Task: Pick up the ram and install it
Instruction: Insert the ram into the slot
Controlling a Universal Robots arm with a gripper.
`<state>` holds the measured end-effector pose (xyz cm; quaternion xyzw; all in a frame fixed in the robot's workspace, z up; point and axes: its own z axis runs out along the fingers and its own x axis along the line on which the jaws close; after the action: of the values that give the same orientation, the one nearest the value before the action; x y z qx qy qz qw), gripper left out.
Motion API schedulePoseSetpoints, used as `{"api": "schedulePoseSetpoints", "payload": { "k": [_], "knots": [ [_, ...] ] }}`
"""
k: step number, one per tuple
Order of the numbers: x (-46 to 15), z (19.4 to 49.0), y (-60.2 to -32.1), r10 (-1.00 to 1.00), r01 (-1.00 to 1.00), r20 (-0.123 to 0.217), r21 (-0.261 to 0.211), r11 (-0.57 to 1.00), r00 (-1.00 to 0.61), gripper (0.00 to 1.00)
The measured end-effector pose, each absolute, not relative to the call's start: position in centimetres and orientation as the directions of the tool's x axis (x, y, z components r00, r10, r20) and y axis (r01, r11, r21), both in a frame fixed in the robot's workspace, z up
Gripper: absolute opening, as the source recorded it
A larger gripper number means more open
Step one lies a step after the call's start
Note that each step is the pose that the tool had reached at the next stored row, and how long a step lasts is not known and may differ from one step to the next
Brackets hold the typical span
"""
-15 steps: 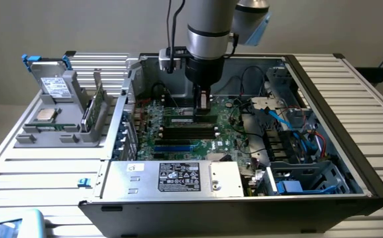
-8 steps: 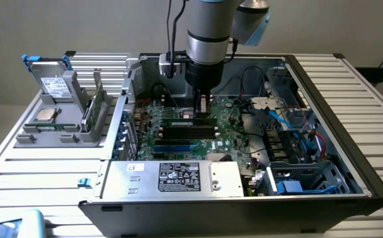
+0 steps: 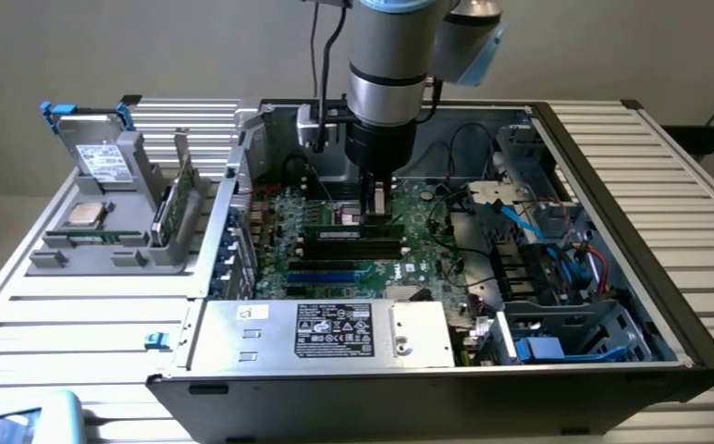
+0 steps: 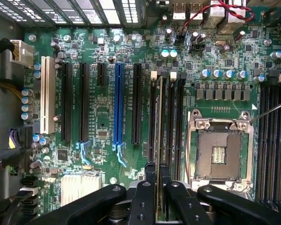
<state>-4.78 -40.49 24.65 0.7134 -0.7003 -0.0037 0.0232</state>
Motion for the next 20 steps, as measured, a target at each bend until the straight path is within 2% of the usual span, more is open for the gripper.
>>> {"api": "schedulePoseSetpoints", "payload": {
  "k": [20],
  "knots": [
    [-4.8,23.4,-40.6,-0.999,-0.999,0.029,0.038,-0.026,0.027,0.15]
  ]
}}
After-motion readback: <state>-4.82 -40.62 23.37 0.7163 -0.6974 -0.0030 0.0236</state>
